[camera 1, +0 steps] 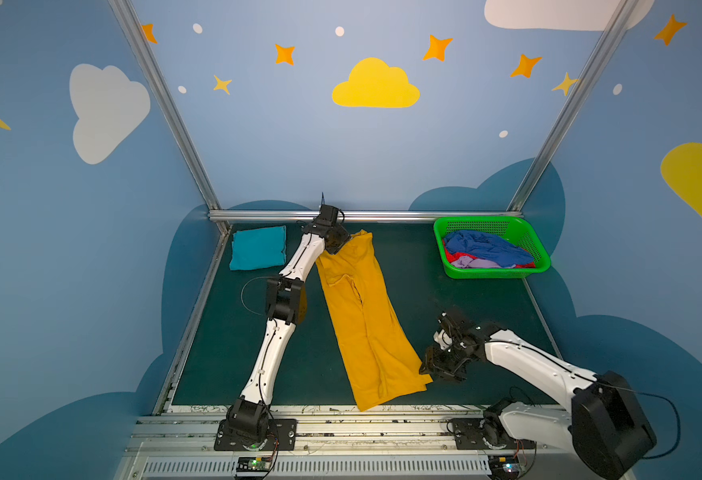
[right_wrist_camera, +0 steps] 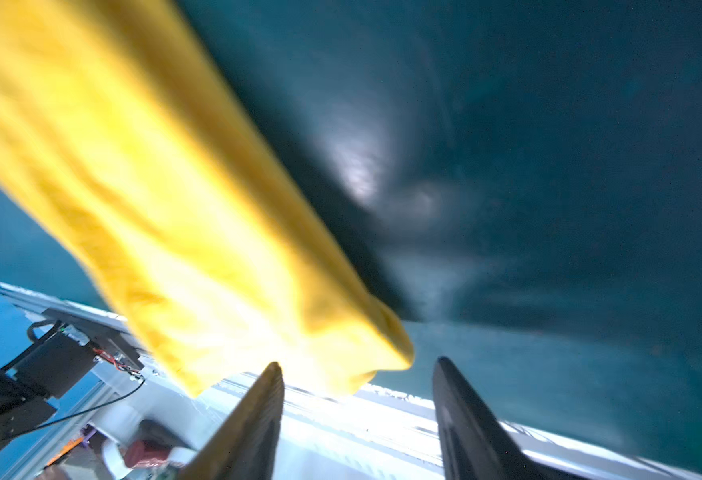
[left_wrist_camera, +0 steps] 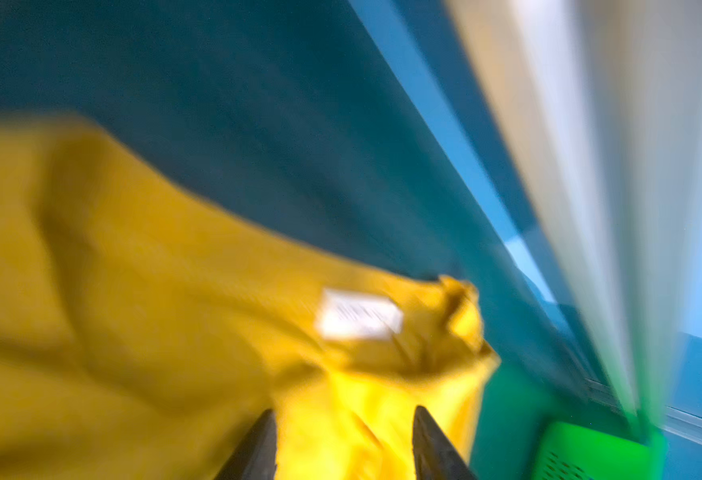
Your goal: Fold and stack the t-shirts
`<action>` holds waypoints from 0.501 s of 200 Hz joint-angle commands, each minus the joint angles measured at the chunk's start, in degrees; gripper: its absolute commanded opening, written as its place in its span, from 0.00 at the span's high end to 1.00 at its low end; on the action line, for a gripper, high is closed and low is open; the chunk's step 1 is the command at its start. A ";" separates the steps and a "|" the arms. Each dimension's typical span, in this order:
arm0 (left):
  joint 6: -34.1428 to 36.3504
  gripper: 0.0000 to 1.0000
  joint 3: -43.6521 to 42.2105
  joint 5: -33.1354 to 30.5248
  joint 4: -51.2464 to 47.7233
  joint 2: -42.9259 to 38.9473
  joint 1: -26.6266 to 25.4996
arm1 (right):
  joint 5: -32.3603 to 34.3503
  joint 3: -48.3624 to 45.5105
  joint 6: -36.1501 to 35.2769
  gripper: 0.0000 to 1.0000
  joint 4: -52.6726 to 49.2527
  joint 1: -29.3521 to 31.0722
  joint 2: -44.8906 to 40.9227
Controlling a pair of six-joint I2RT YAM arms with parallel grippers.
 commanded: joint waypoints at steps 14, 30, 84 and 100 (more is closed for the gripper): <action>4.99 0.37 -2.03 -0.82 -7.70 -17.16 -3.07 | 3.49 1.05 -3.26 0.38 -3.83 0.50 -5.91; 7.16 0.35 -7.43 -5.25 -11.92 -25.30 -4.15 | 2.51 -0.60 -3.92 0.43 -2.62 0.76 -6.25; 4.66 0.35 -60.40 -17.12 -7.28 -63.23 -13.97 | -0.89 -2.08 -7.43 0.56 5.74 1.80 -1.03; -0.95 0.35 -76.90 -17.40 -5.86 -71.68 -16.00 | -0.54 -3.19 -7.88 0.54 7.19 3.47 0.57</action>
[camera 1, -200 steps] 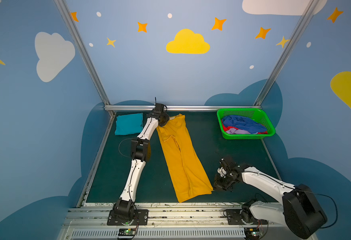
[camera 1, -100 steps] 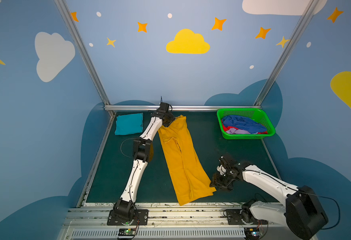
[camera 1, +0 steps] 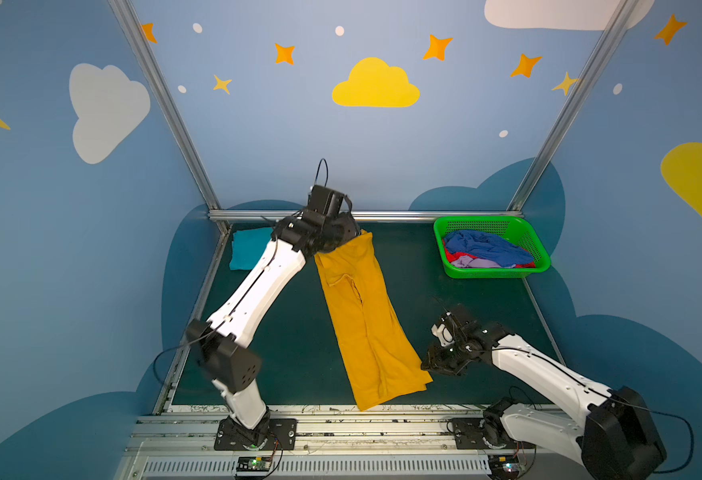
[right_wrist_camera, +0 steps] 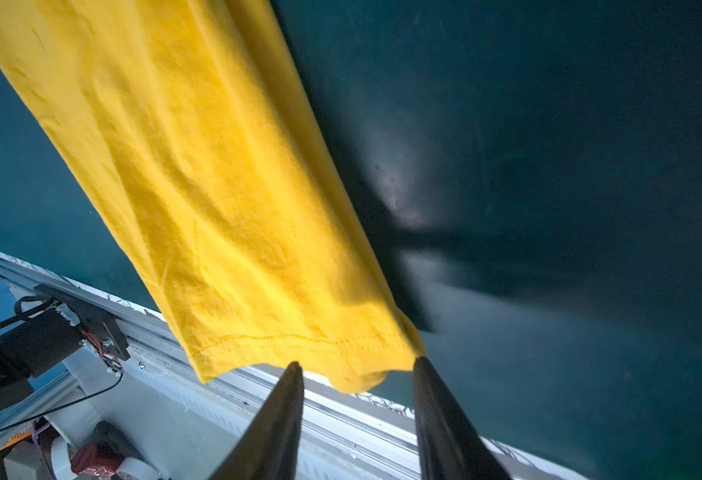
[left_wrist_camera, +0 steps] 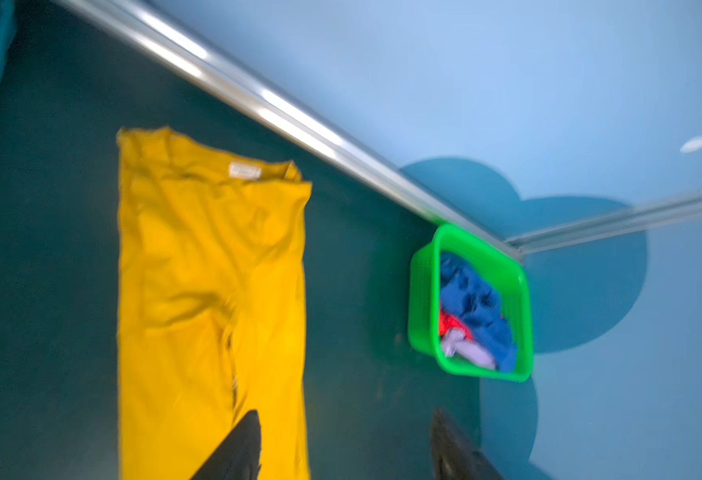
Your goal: Fold and stack the t-shirts
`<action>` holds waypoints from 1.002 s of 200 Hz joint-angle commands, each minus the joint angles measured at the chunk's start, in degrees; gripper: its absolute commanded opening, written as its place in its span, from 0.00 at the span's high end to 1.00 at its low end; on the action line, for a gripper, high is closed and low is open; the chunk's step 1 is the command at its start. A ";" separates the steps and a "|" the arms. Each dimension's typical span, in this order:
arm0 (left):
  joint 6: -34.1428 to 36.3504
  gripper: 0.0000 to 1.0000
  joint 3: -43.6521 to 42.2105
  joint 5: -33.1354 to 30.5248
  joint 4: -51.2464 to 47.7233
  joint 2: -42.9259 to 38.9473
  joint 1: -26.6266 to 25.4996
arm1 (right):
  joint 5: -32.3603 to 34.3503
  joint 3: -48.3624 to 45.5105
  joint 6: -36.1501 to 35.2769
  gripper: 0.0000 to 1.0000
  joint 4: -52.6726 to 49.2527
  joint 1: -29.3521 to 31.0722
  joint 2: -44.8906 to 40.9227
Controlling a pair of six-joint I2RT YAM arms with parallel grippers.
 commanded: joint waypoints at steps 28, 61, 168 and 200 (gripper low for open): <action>-16.31 0.30 -42.06 -1.49 2.89 -12.69 -7.97 | -0.25 -3.12 -3.00 0.49 4.54 4.64 4.30; -23.46 0.27 -47.54 -1.28 4.79 -9.67 -17.72 | 1.46 -4.18 -2.55 0.49 3.47 6.74 6.23; -34.28 0.27 -53.20 5.91 9.04 -3.27 -35.43 | -2.15 -5.18 -0.07 1.00 7.77 8.48 6.76; -31.90 0.27 -52.09 8.29 13.21 1.56 -35.93 | -3.13 -4.66 0.63 1.00 6.59 8.29 5.45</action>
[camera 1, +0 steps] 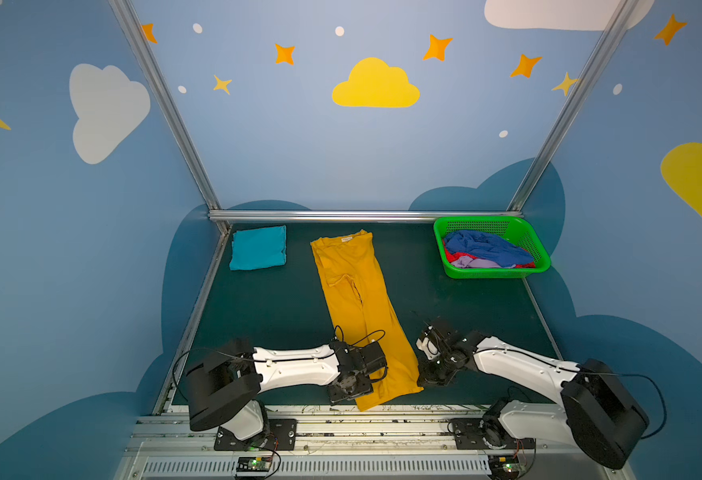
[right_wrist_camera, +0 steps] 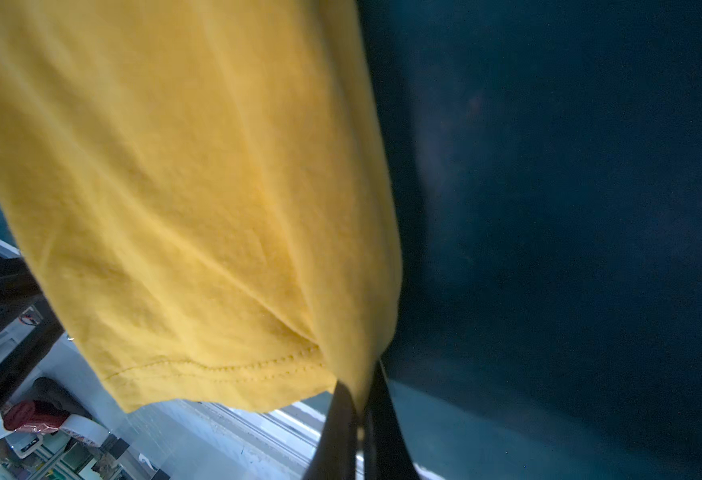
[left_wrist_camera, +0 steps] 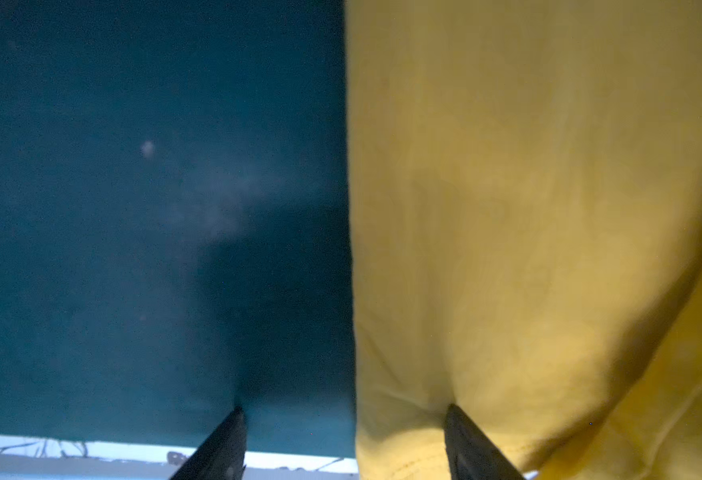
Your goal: Fold and stack the t-shirts
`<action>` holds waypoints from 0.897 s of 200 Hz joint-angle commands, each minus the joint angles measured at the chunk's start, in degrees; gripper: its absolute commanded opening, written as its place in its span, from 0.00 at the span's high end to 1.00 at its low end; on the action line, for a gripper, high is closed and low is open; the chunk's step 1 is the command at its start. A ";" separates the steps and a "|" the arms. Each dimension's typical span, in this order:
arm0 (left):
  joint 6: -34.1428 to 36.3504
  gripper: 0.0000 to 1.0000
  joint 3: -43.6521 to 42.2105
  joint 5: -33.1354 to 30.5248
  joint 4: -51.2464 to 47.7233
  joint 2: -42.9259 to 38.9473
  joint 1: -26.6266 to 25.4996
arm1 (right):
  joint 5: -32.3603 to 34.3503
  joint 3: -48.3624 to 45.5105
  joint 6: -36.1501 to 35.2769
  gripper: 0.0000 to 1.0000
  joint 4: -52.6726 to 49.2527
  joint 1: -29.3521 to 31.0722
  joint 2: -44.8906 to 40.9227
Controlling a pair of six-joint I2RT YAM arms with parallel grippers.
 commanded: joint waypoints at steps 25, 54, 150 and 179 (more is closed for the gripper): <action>0.32 0.54 -0.97 4.96 7.88 6.48 -0.36 | -2.72 -0.05 1.16 1.00 -2.02 -0.64 -2.48; -1.73 0.82 -3.26 3.51 7.00 2.97 -0.27 | -4.29 1.09 0.91 1.00 -3.31 -1.24 -3.09; -8.01 0.96 -10.37 0.82 7.63 -13.68 4.80 | -8.54 7.13 0.81 1.00 -9.04 0.76 -7.31; -8.41 0.96 -10.26 -3.12 4.69 -21.88 8.46 | -9.09 12.43 -0.18 1.00 -10.46 0.18 -4.95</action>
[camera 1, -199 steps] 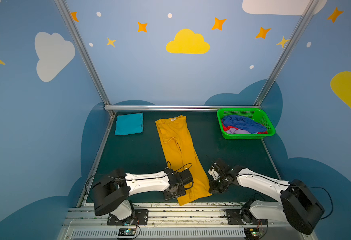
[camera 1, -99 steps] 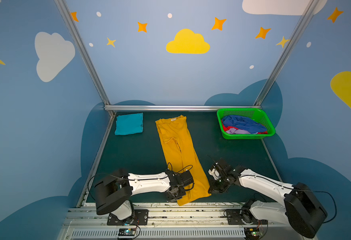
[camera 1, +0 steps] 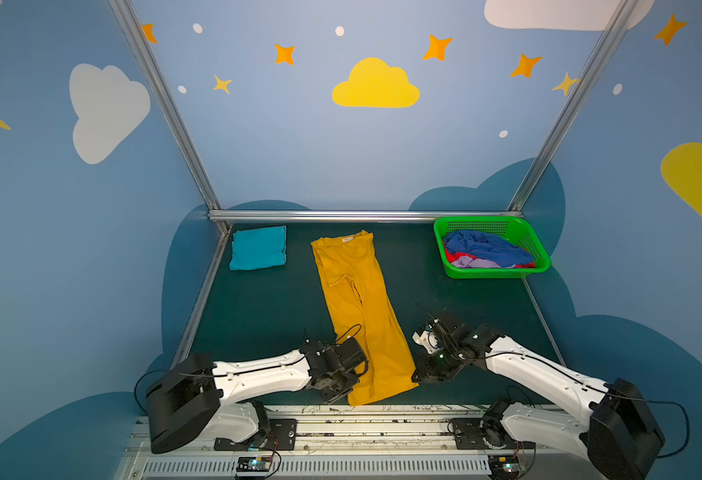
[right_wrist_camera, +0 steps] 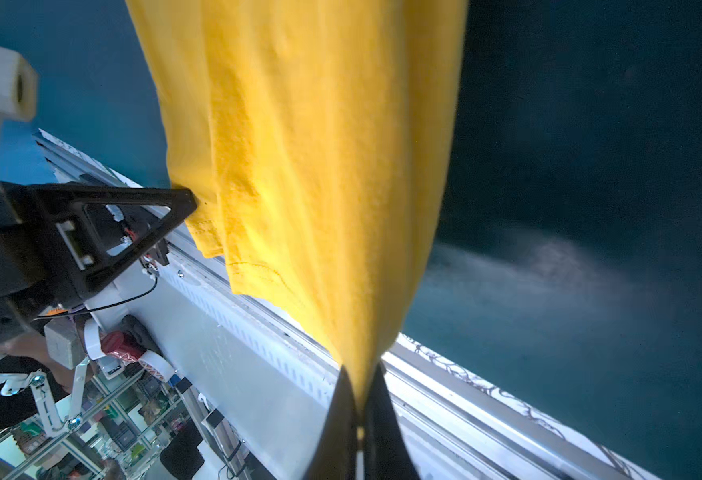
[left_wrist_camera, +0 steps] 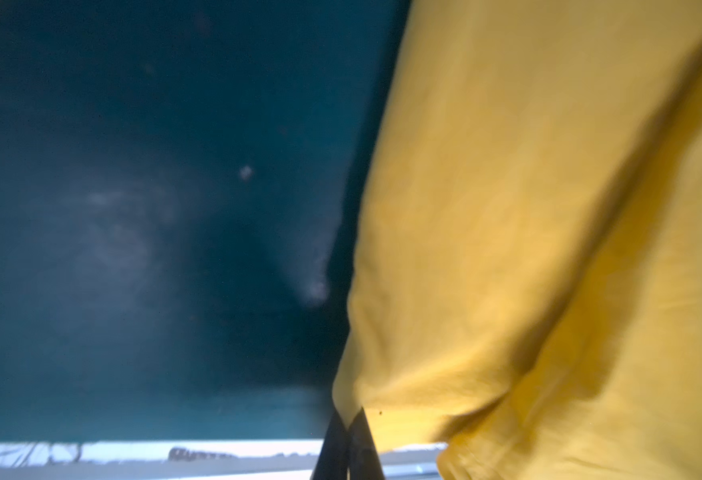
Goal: Fold and stack the t-shirts
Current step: 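Lift the hem end and fold it away from the robot onto the collar half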
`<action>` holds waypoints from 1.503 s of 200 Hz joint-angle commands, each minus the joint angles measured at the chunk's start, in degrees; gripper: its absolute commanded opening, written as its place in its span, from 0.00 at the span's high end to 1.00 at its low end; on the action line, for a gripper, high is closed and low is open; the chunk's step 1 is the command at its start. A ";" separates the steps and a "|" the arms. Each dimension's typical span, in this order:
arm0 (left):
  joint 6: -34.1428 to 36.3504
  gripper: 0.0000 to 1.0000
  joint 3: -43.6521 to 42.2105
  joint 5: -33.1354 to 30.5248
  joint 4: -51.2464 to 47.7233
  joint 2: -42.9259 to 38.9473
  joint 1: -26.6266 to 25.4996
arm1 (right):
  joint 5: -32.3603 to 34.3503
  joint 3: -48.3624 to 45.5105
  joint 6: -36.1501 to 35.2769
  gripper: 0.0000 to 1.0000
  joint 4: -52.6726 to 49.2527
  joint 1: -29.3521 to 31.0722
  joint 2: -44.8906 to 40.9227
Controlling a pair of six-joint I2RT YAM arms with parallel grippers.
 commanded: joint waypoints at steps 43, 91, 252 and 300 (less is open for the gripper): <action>5.45 0.96 4.80 -4.54 -2.05 -11.09 13.21 | -2.28 15.02 -3.41 1.00 -2.33 -4.88 10.71; 14.28 0.96 12.15 1.60 -1.66 -4.34 26.29 | -4.14 33.01 -6.62 1.00 -1.65 -10.88 27.00; 27.90 0.96 35.09 20.50 4.83 34.14 50.41 | -7.98 90.07 -11.60 1.00 -15.49 -15.98 75.44; 27.10 0.64 37.16 22.80 8.25 36.46 52.77 | -8.13 92.72 -10.64 0.67 -14.94 -16.94 78.41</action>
